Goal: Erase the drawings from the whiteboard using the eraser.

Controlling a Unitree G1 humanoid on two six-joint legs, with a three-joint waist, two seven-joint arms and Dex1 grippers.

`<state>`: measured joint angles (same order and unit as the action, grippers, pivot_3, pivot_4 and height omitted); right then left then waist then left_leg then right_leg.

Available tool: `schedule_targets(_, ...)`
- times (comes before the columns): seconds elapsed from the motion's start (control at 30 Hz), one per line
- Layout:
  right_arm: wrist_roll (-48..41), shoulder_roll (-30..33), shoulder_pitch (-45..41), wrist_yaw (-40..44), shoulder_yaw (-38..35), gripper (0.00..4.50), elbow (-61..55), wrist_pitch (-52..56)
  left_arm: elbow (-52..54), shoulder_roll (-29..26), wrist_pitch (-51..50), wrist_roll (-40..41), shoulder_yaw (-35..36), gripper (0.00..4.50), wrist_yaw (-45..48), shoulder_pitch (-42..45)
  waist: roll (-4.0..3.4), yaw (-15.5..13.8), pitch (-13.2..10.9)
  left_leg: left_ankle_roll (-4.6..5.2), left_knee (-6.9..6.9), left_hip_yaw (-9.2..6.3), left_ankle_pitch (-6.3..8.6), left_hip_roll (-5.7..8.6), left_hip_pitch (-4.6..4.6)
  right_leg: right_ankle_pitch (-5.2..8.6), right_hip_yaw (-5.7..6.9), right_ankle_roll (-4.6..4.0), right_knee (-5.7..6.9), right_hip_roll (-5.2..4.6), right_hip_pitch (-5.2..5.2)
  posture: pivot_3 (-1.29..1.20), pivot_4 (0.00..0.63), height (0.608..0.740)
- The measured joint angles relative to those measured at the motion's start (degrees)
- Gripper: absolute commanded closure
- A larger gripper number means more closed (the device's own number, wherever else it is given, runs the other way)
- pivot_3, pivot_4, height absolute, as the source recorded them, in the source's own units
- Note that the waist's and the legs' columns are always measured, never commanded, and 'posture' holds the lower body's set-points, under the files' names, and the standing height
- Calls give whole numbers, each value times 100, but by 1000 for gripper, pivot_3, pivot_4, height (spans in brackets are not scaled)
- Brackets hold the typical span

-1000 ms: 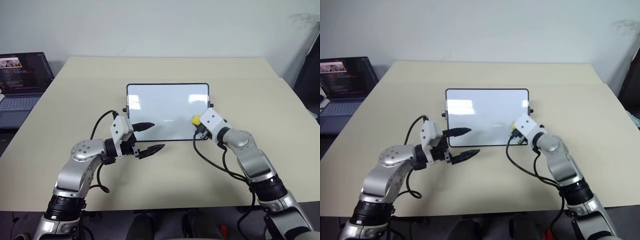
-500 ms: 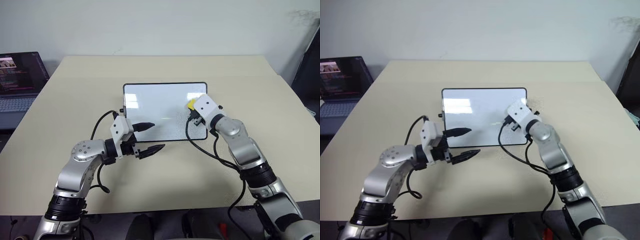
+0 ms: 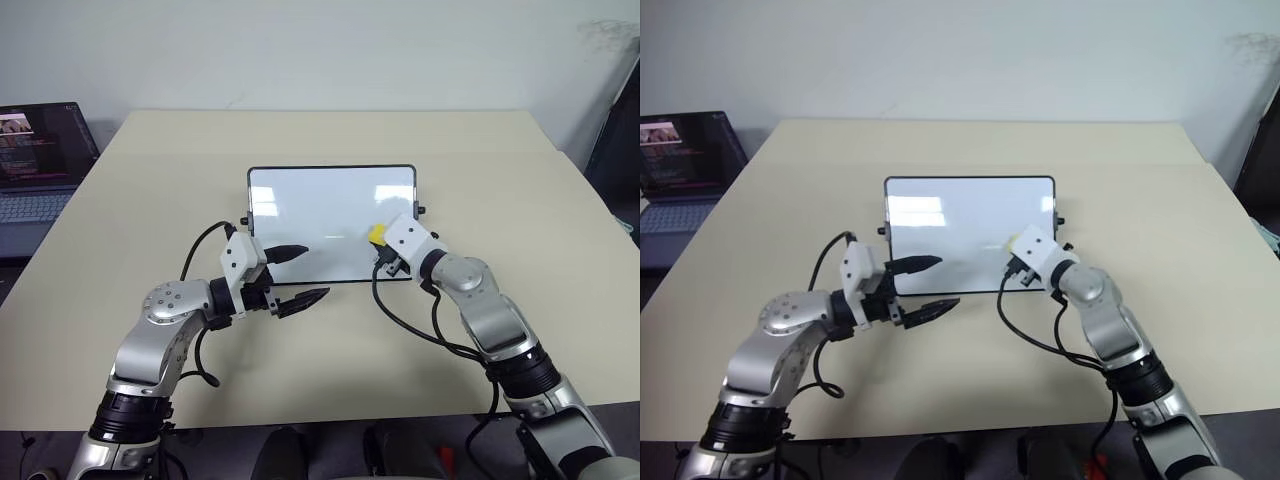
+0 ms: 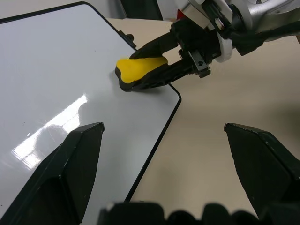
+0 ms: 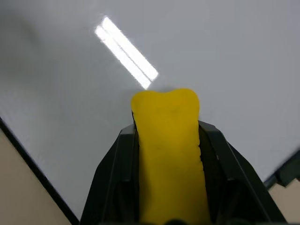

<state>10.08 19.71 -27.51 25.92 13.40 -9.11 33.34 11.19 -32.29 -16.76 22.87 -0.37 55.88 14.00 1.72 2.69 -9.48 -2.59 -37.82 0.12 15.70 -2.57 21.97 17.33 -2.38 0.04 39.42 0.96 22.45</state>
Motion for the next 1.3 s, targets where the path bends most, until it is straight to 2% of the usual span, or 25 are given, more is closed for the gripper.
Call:
schedule_targets(0.23,-545,825,1505,456,-1100,3201,-1967,955,27,-5,1,59,-203,0,282,30,-3,-126,-4,-4,7,-12,11,1,66,5,13,8,-40,-2,35,0,150,740)
schedule_targets(0.37,-691,774,2127,331,-1442,3201,-2340,1404,-52,131,23,54,-479,0,448,286,-3,-108,-4,-4,-2,-5,11,1,88,2,5,12,-25,-1,68,0,150,740)
schedule_targets(0.43,-692,526,2315,95,-1451,3201,-2266,1471,-108,219,88,53,-616,0,545,502,-3,-86,-4,-3,-2,-2,10,0,84,2,1,12,-15,3,71,0,150,740)
schedule_targets(0.57,-700,65,2345,-380,-1564,3201,-1893,1472,-339,249,275,-4,-843,0,846,758,-4,-73,-4,-3,-5,5,10,2,77,2,-6,12,-1,7,73,0,150,740)
schedule_targets(0.73,-691,-209,2207,-861,-1706,3201,-1491,1341,-716,320,497,-130,-1016,0,1128,1047,-4,-93,-4,-3,-9,6,10,6,82,2,-6,12,-2,7,75,0,150,740)
schedule_targets(1.2,-1050,-477,1779,-1244,-2096,3201,-1029,1216,-726,447,596,-174,-1158,0,1229,1082,-4,-95,-4,-3,-11,6,10,4,82,3,-7,12,5,6,76,0,150,740)
schedule_targets(1.23,-1085,-476,1748,-1260,-2115,2488,-997,1210,-726,460,596,-175,-1172,0,1229,1083,-4,-95,-4,-3,-11,6,10,5,82,2,-7,12,6,6,76,0,150,740)
schedule_targets(1.27,-1095,-473,1737,-1275,-2119,2332,-965,1208,-726,461,597,-177,-1175,0,1230,1085,-4,-95,-4,-3,-11,5,10,5,82,2,-7,12,5,6,76,0,150,740)
schedule_targets(1.3,-1102,-460,1737,-1291,-2117,1972,-916,1200,-726,453,604,-205,-1181,0,1234,1087,-4,-95,-4,-3,-11,5,10,5,82,2,-6,12,6,6,76,0,150,740)
